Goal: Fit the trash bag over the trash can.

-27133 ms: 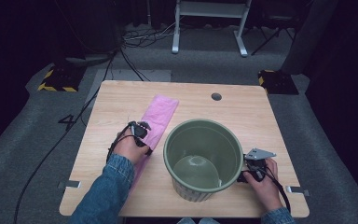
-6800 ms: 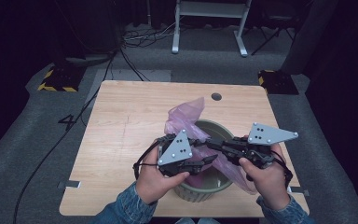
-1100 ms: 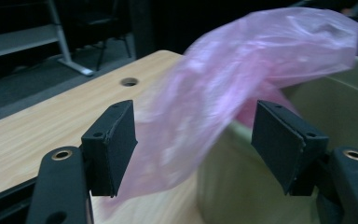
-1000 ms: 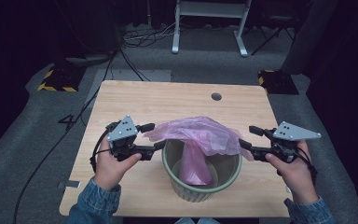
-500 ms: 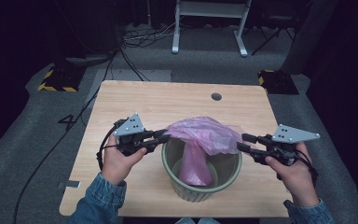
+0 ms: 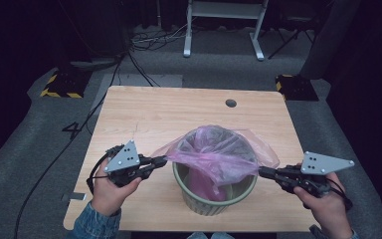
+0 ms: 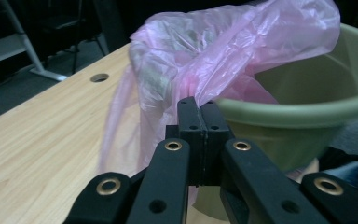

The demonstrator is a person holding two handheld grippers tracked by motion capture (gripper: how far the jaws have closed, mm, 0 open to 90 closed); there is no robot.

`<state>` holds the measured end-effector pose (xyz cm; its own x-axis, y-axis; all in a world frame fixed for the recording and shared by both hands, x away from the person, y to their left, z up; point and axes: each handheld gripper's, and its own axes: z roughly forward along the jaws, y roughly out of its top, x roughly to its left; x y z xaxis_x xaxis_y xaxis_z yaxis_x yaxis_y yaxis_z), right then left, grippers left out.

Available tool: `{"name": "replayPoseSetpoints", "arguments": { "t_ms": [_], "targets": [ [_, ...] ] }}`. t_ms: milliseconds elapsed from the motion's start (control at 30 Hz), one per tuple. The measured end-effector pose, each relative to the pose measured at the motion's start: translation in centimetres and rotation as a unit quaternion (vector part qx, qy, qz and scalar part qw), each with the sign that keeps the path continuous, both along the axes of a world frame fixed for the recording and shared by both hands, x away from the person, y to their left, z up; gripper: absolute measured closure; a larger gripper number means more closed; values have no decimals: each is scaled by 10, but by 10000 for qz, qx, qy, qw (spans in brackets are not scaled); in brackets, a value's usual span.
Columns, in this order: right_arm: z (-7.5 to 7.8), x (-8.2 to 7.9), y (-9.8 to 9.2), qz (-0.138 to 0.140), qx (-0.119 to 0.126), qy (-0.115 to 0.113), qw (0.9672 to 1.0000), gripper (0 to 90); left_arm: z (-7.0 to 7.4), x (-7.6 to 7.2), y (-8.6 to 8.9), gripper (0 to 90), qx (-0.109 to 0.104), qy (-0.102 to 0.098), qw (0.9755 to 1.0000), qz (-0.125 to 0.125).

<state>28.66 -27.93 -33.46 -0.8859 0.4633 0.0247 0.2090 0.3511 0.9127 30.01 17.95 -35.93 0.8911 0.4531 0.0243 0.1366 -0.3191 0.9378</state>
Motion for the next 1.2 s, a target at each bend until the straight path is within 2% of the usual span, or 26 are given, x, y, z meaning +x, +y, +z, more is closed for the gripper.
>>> {"name": "replayPoseSetpoints", "arguments": {
  "t_ms": [67, 167, 300, 500, 633, 800, 867, 933, 1100, 1200],
  "targets": [
    [-1, -9, -2, 117, 7, 11, 9999, 900, -1, -6, 0, 900, -18, -4, 9999, -124],
    [-5, -21, -3, 254, -83, 38, 9996, 900, -6, -12, -1, 900, 107, -12, 9995, -305],
    [-12, -30, -4, 390, -189, 154, 9989, 900, -17, -14, -2, 900, 74, 135, 9986, -504],
    [-27, -32, -4, 537, -243, 421, 9974, 900, -24, -18, -4, 900, 26, 168, 9959, -887],
    [-38, -33, 0, 662, -380, 606, 9952, 900, -27, -19, -7, 900, 39, 222, 9940, -1069],
    [-46, -34, 5, 793, -583, 722, 9925, 900, -34, -22, -12, 900, 105, 285, 9902, -1366],
    [-49, -35, 6, 826, -668, 772, 9913, 900, -37, -21, -12, 900, 68, 348, 9893, -1418],
    [-52, -33, 7, 836, -671, 830, 9908, 900, -40, -18, -12, 900, -57, 453, 9881, -1466],
    [-57, -32, 10, 845, -734, 905, 9896, 900, -43, -18, -12, 900, -13, 516, 9861, -1580],
    [-61, -31, 10, 789, -707, 968, 9897, 900, -44, -16, -11, 900, -89, 602, 9850, -1614]
  ]
}}
